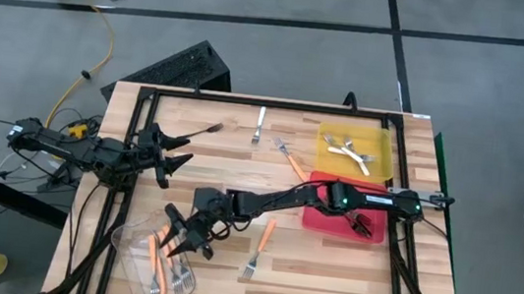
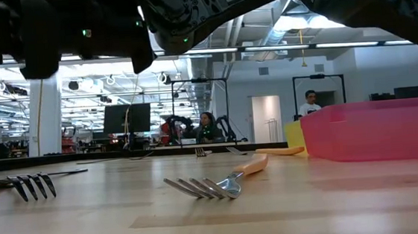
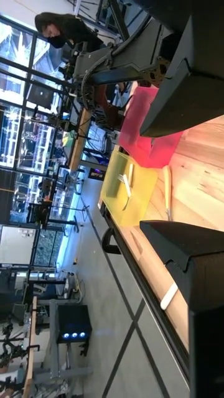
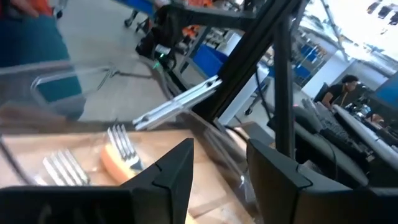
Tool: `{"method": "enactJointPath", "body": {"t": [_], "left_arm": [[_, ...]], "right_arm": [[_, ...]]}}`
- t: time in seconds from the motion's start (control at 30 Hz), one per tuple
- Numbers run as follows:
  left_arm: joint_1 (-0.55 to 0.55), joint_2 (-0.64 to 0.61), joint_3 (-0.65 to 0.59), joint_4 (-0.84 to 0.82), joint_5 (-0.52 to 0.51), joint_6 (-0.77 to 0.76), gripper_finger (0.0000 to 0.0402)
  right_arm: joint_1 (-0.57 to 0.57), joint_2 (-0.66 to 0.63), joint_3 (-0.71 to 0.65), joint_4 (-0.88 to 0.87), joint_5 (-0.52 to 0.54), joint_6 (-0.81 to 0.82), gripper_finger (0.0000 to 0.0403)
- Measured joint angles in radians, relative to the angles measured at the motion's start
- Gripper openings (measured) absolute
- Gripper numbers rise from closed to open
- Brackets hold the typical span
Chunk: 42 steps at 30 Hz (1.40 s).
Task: Sort silverware by color (type)
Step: Put the black fork into the red bin
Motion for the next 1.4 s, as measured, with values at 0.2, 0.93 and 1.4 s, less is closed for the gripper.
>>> {"method": "enactJointPath", "body": {"t": [0.2,0.93,1.4], "left_arm": [[0.000,-0.001,0.000,0.001,-0.001,0.000,0.0215],[0.000,-0.007,0.131,-0.340,0.042,-0.108,0.0215],[0.000,-0.007,0.131,-0.365,0.057,-0.113,0.0215]], "right_arm": [[0.001,-0.038,-0.001,-0.007,0.000,0.008,0.0173],[-0.004,-0.371,-0.001,-1.405,0.384,0.064,0.0172],[0.085,-0.147,0.000,-1.089,0.484,0.397,0.0172]]}}
